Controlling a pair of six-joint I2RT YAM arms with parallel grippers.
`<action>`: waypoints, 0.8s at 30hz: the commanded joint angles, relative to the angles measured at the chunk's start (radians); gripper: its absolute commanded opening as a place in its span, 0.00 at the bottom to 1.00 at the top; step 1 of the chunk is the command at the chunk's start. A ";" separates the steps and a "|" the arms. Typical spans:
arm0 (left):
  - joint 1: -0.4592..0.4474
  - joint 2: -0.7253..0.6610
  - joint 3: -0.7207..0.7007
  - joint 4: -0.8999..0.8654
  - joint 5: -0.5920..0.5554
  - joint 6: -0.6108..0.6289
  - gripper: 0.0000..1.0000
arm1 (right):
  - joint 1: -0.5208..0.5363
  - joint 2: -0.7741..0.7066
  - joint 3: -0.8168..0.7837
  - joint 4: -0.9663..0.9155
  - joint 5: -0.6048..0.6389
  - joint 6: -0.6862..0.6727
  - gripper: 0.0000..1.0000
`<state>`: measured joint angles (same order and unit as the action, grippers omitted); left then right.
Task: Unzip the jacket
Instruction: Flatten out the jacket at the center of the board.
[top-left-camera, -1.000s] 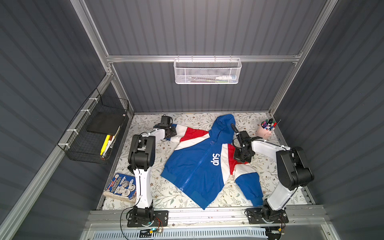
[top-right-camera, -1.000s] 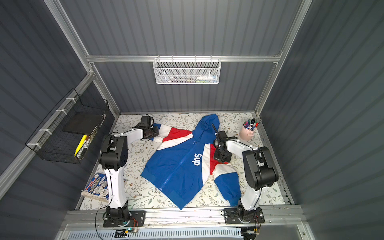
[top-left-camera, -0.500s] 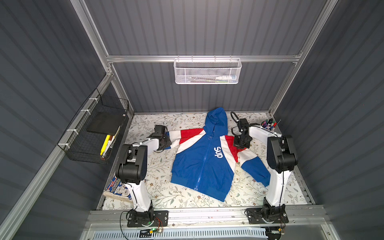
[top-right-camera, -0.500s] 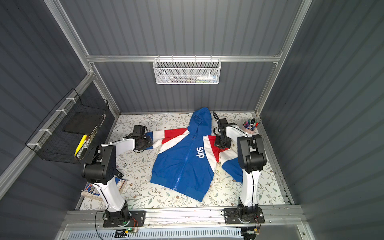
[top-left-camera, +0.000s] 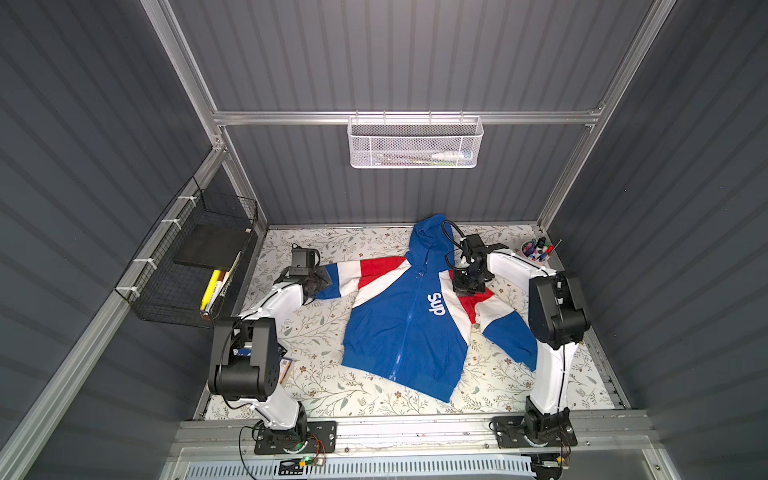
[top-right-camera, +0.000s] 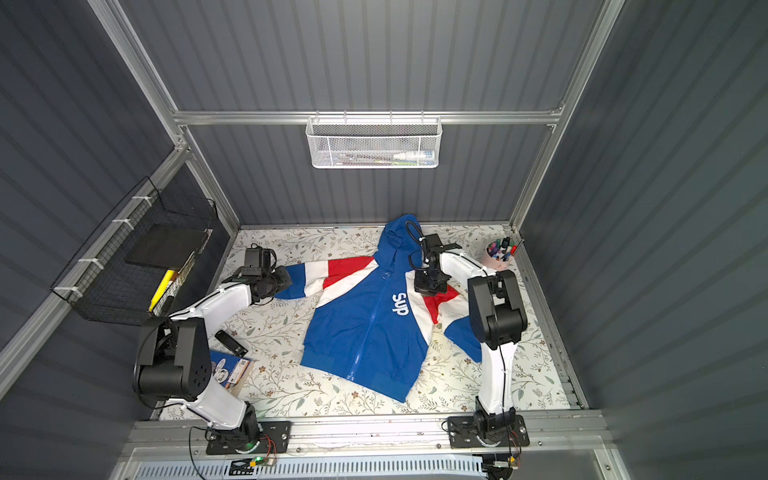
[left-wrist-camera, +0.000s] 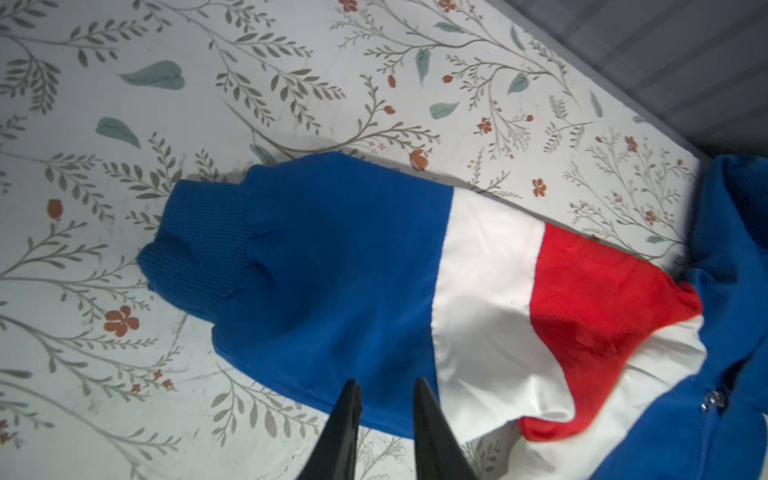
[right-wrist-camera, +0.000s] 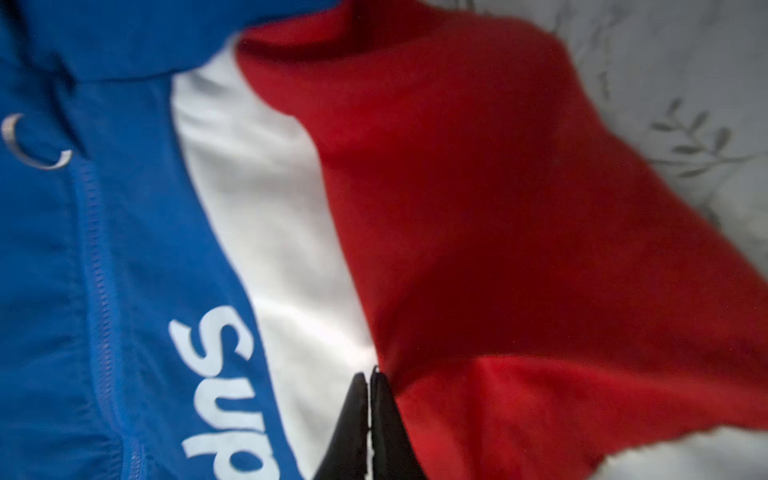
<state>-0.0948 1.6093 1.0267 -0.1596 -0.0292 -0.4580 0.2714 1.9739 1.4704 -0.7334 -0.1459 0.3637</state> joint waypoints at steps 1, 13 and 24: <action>-0.007 -0.038 0.024 0.072 0.153 0.152 0.30 | -0.006 -0.191 -0.073 0.033 0.052 0.053 0.11; -0.211 0.298 0.294 0.140 0.271 0.238 0.28 | -0.101 -0.775 -0.614 0.006 0.260 0.305 0.14; -0.230 0.561 0.454 0.107 0.254 0.248 0.26 | -0.214 -1.036 -0.743 -0.075 0.166 0.285 0.16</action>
<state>-0.3305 2.1410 1.4445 -0.0181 0.2352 -0.2344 0.0631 0.9493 0.7345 -0.7723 0.0391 0.6441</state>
